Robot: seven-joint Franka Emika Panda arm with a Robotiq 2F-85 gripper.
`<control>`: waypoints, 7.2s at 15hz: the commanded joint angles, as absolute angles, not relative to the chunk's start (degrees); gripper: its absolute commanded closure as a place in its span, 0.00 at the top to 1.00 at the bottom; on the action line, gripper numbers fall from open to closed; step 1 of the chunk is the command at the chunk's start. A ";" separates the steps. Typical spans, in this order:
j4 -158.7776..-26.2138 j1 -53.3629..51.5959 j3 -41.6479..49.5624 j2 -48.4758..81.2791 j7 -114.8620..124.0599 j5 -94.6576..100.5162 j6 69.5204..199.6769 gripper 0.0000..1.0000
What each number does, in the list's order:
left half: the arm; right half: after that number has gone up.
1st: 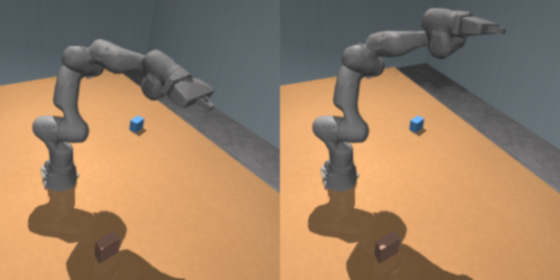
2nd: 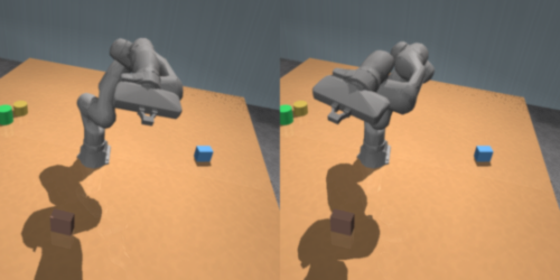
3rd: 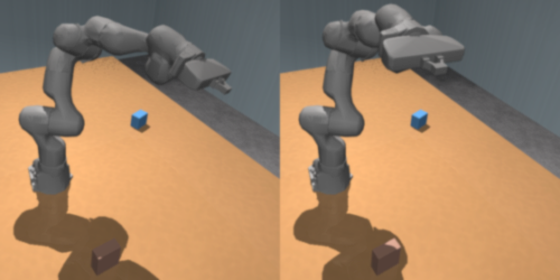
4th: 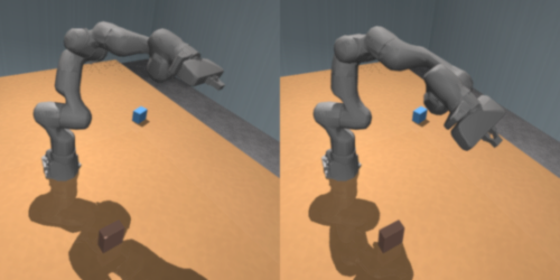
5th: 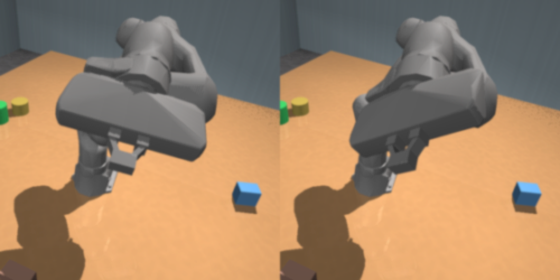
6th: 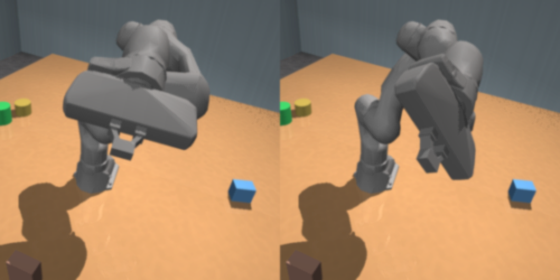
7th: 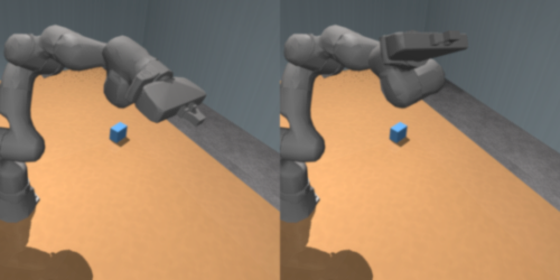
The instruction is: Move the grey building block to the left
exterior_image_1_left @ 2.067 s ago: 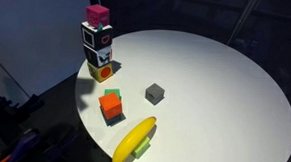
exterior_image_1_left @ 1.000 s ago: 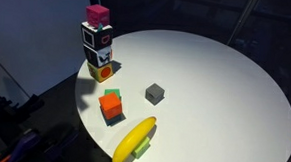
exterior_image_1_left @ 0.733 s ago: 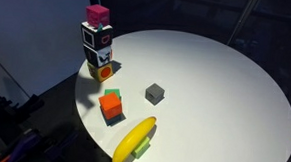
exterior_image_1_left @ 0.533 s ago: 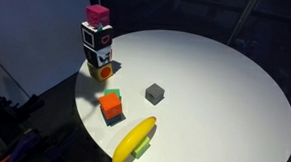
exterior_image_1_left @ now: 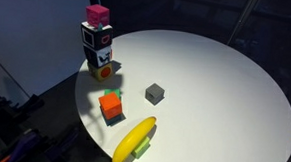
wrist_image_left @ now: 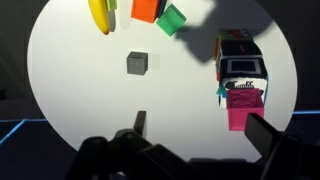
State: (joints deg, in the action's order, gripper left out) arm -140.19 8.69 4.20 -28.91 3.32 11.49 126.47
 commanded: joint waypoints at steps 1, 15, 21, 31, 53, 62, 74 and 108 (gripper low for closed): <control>-135.46 10.20 4.18 -23.18 5.35 12.21 128.55 1.00; -118.68 11.26 6.78 -3.27 9.62 12.12 118.62 1.00; -115.83 11.32 8.54 2.41 8.07 9.66 119.49 1.00; -113.96 13.04 10.50 6.44 -3.59 -4.03 126.06 1.00; -112.18 13.80 11.64 9.98 -5.54 -6.14 123.64 1.00; -109.80 15.42 11.80 14.41 -9.84 -6.85 121.25 1.00; -109.24 19.70 9.78 22.72 -25.07 -9.23 128.49 1.00; -102.03 21.99 7.02 36.07 -22.44 -7.18 133.47 1.00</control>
